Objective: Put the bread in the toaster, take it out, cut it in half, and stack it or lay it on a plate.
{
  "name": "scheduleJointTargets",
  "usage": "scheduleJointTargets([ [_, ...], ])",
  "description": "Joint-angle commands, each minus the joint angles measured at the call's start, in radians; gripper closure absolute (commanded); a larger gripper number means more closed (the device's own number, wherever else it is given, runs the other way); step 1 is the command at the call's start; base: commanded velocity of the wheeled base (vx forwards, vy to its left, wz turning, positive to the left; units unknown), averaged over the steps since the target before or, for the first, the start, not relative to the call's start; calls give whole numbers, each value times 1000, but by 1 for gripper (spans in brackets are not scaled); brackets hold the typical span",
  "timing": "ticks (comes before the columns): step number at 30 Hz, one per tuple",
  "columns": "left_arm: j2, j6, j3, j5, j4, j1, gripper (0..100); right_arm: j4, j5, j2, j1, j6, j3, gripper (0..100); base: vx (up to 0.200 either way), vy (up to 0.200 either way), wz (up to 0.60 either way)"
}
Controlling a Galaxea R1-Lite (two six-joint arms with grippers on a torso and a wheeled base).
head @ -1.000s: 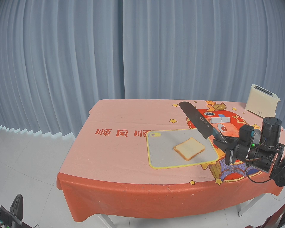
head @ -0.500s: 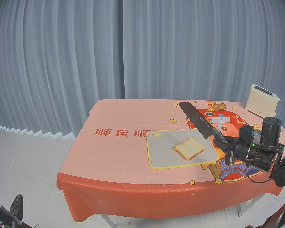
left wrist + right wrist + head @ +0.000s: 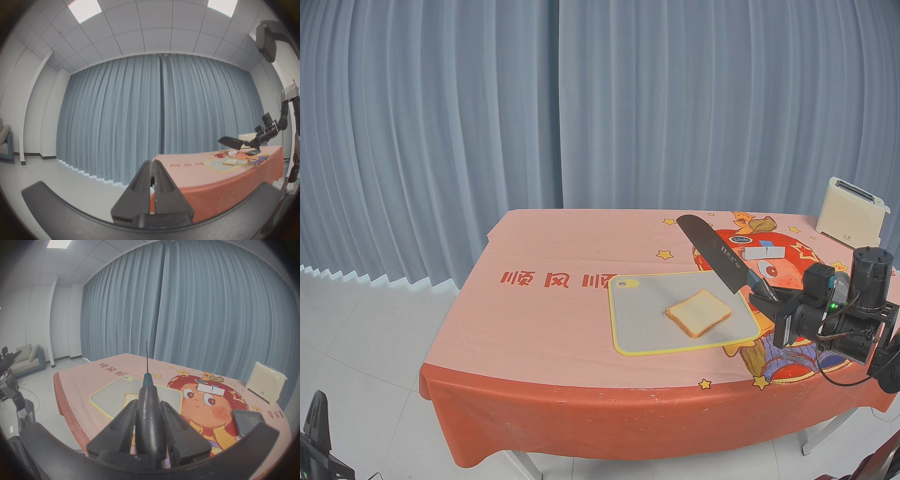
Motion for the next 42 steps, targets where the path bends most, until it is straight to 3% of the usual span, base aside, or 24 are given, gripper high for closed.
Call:
scheduleJointTargets([
  [1, -16, 2, 18, 6, -63, 1, 100, 0, 0, 4, 2, 0, 5, 100, 0, 0, 0],
  [42, -16, 2, 18, 4, -22, 1, 100, 0, 2, -12, 2, -13, 19, 100, 0, 0, 0],
])
